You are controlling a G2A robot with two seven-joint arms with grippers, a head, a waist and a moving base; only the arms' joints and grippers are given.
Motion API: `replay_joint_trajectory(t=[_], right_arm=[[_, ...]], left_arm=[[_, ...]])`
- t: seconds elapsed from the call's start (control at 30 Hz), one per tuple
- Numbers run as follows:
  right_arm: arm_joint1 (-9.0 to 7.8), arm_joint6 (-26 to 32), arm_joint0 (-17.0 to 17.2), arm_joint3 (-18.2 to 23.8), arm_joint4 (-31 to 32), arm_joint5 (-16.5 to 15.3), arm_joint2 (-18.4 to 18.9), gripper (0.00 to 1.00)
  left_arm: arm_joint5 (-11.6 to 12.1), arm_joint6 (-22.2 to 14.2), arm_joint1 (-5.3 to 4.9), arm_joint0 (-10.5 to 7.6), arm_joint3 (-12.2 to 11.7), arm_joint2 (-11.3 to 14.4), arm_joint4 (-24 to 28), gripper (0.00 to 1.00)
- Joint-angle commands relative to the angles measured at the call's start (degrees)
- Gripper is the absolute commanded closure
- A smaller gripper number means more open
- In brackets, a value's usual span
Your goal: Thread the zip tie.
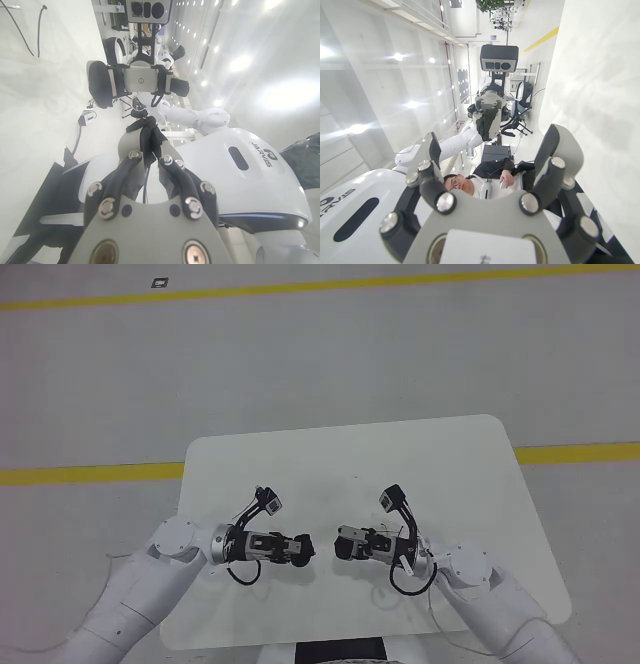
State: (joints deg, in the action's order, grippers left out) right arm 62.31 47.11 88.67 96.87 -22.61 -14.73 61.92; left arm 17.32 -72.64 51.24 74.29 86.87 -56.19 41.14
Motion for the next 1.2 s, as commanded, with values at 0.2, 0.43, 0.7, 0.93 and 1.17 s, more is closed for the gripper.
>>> replay_joint_trajectory(t=[0.2,0.43,0.7,0.93,1.17], right_arm=[[0.0,0.0,0.0,0.0,0.0,0.0,0.0,0.0],[0.0,0.0,0.0,0.0,0.0,0.0,0.0,0.0],[0.0,0.0,0.0,0.0,0.0,0.0,0.0,0.0],[0.0,-0.5,-0.1,0.2,0.5,0.1,0.0,0.0],[-1.21,-2.1,-0.8,8.6,17.0,6.3,3.0,0.0]], left_arm=[[2.2,-0.1,-0.18,-0.03,1.0,-1.3,-5.0,1.0],[2.2,-7.0,0.49,2.0,2.2,-6.6,-4.5,1.0],[2.2,-7.0,1.78,3.54,3.0,-7.6,-5.1,1.0],[2.2,-7.0,2.29,3.53,2.1,-7.7,-4.1,1.0],[2.2,-7.0,2.32,3.55,2.6,-7.7,-4.0,1.0]])
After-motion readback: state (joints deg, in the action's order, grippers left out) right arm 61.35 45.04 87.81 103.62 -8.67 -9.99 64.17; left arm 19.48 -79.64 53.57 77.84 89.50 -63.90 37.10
